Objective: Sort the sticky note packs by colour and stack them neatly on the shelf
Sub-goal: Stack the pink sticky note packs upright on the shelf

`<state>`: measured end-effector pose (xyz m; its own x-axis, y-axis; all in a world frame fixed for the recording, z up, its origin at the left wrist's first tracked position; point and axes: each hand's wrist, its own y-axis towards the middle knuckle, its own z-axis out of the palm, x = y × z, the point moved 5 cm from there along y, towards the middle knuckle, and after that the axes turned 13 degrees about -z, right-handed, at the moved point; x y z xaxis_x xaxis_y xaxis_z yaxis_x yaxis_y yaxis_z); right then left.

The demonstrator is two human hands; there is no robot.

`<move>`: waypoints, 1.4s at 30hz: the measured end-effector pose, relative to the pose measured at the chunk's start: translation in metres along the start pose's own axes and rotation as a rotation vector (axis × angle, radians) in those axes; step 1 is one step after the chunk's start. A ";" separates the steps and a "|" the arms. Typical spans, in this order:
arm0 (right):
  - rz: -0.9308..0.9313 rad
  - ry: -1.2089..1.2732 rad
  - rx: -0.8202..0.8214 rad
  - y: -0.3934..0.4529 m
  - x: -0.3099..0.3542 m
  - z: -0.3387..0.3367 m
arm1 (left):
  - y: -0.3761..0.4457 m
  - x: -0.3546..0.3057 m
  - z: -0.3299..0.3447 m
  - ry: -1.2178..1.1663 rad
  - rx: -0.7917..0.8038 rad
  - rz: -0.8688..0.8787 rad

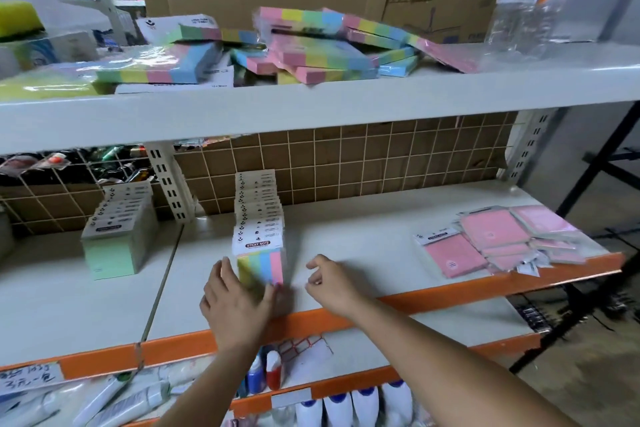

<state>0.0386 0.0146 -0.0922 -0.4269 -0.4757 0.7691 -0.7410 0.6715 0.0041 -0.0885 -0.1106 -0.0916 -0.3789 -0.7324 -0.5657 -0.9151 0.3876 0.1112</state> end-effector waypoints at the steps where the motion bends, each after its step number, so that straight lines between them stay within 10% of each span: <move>1: -0.019 -0.014 -0.008 -0.002 -0.005 -0.009 | -0.007 -0.008 0.002 -0.005 -0.029 0.011; 25: -0.042 -0.710 -0.065 -0.072 -0.136 -0.177 | -0.142 -0.200 0.140 -0.262 0.642 -0.201; 42: 0.113 -0.585 -0.104 -0.068 -0.137 -0.178 | -0.132 -0.247 0.175 -0.314 0.960 -0.417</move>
<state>0.2398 0.1355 -0.0840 -0.7359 -0.6121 0.2896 -0.6326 0.7739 0.0282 0.1499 0.1170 -0.1093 0.1127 -0.7847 -0.6096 -0.4225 0.5174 -0.7441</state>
